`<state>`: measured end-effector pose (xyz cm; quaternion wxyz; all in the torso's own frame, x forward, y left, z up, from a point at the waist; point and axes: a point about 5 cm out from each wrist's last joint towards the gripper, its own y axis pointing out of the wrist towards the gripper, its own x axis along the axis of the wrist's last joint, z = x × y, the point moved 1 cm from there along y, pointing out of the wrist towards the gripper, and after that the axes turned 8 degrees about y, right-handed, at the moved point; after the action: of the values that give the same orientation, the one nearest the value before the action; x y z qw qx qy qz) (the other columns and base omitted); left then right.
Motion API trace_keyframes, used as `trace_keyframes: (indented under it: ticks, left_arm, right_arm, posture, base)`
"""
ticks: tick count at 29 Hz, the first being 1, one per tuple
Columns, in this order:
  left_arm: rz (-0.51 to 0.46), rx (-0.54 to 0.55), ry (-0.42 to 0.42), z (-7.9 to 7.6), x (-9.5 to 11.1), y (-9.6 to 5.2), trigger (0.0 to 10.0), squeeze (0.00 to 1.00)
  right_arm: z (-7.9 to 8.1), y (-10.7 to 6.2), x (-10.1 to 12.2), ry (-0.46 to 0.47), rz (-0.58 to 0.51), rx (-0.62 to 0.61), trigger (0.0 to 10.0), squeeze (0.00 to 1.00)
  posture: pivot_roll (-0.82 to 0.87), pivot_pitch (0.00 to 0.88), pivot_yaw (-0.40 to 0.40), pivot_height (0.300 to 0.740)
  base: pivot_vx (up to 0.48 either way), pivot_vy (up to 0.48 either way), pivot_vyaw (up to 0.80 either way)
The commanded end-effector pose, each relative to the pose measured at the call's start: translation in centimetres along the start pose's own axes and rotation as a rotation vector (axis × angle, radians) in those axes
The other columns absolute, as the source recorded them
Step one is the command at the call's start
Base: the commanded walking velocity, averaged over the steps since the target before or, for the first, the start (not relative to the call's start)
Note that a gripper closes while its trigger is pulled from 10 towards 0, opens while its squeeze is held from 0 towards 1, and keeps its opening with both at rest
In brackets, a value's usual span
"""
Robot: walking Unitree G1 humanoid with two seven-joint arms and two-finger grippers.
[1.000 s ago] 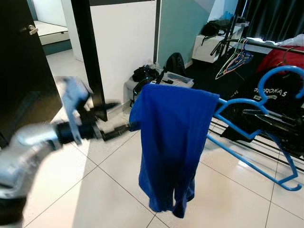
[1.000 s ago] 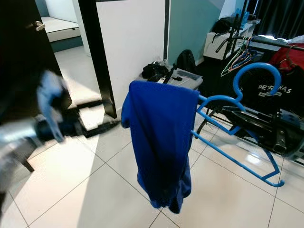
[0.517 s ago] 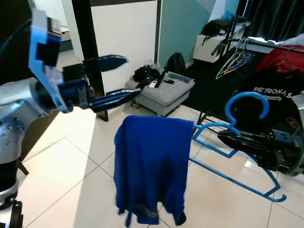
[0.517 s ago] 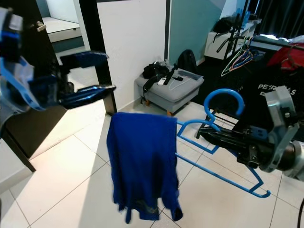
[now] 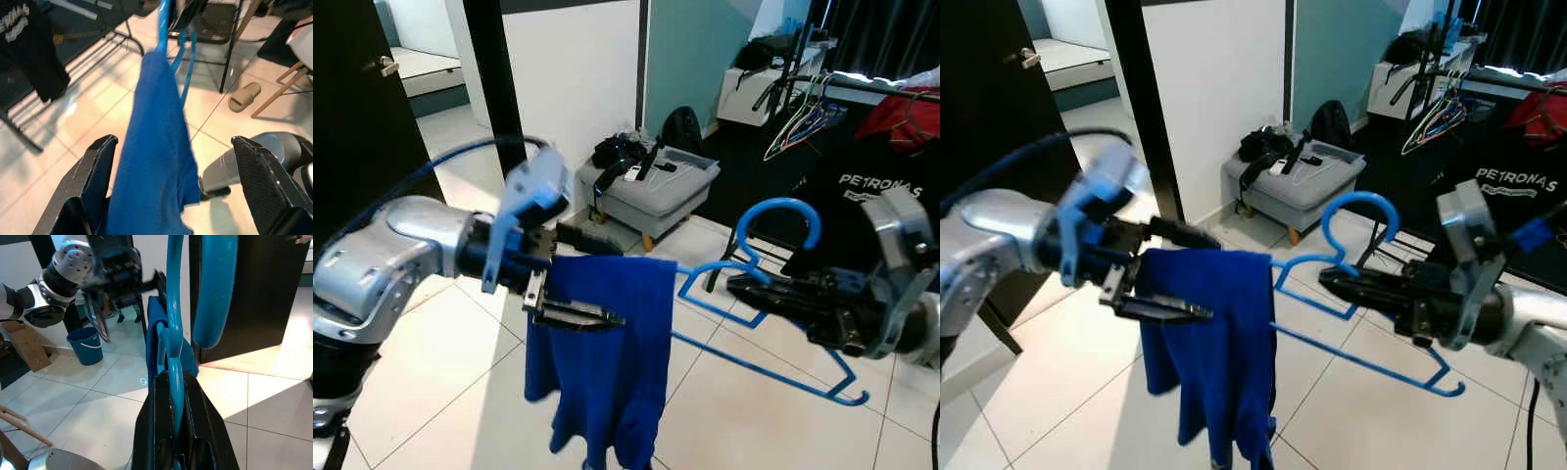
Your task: Hang hanger
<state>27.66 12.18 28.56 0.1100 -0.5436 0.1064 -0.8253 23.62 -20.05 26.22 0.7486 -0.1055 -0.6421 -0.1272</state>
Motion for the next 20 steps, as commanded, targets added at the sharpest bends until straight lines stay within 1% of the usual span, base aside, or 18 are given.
trace_keyframes:
  ticks: [1, 6, 8, 11, 12, 15, 20]
  left_arm:
    - [0.053, 0.029, -0.001, 0.3, -0.5, -0.5, 10.0, 0.00]
    - [0.072, 0.080, -0.002, 1.1, -0.7, -0.6, 10.0, 0.00]
    - [0.076, 0.073, -0.005, 1.1, -0.7, -0.6, 10.0, 0.00]
    - [0.074, 0.032, -0.021, 0.7, -0.8, -0.6, 10.0, 0.00]
    - [0.081, -0.005, -0.031, 0.2, -0.9, -0.6, 0.0, 0.00]
    - [0.086, -0.047, -0.043, -0.3, -1.1, -0.7, 0.0, 0.00]
    - [0.109, -0.064, -0.046, -0.5, -1.4, -0.6, 0.0, 0.00]
  right_arm:
    - [0.7, 0.5, 0.7, -0.050, -0.018, 0.046, 10.0, 0.00]
    - [0.9, 0.8, 0.9, -0.067, -0.016, 0.067, 10.0, 0.00]
    - [0.8, 0.8, 0.9, -0.069, -0.016, 0.068, 10.0, 0.00]
    - [0.8, 0.9, 0.9, -0.072, -0.014, 0.067, 10.0, 0.00]
    - [0.7, 0.9, 0.9, -0.074, -0.013, 0.067, 10.0, 0.00]
    - [0.7, 0.9, 0.9, -0.075, -0.012, 0.068, 10.0, 0.00]
    - [0.8, 1.0, 1.0, -0.077, -0.012, 0.071, 10.0, 0.00]
  posture:
    - [-0.05, 0.000, 0.029, 0.740]
    - [-0.04, 0.000, 0.028, 0.740]
    - [-0.04, 0.000, 0.028, 0.740]
    - [-0.04, 0.000, 0.028, 0.740]
    - [-0.04, 0.000, 0.028, 0.740]
    - [-0.05, 0.000, 0.027, 0.740]
    - [-0.05, 0.000, 0.026, 0.740]
  base:
    - [0.000, 0.000, 0.00]
    - [0.000, 0.000, 0.00]
    - [0.000, 0.000, 0.00]
    - [0.000, 0.000, 0.00]
    - [0.000, 0.000, 0.00]
    - [0.000, 0.000, 0.00]
    - [0.000, 0.000, 0.00]
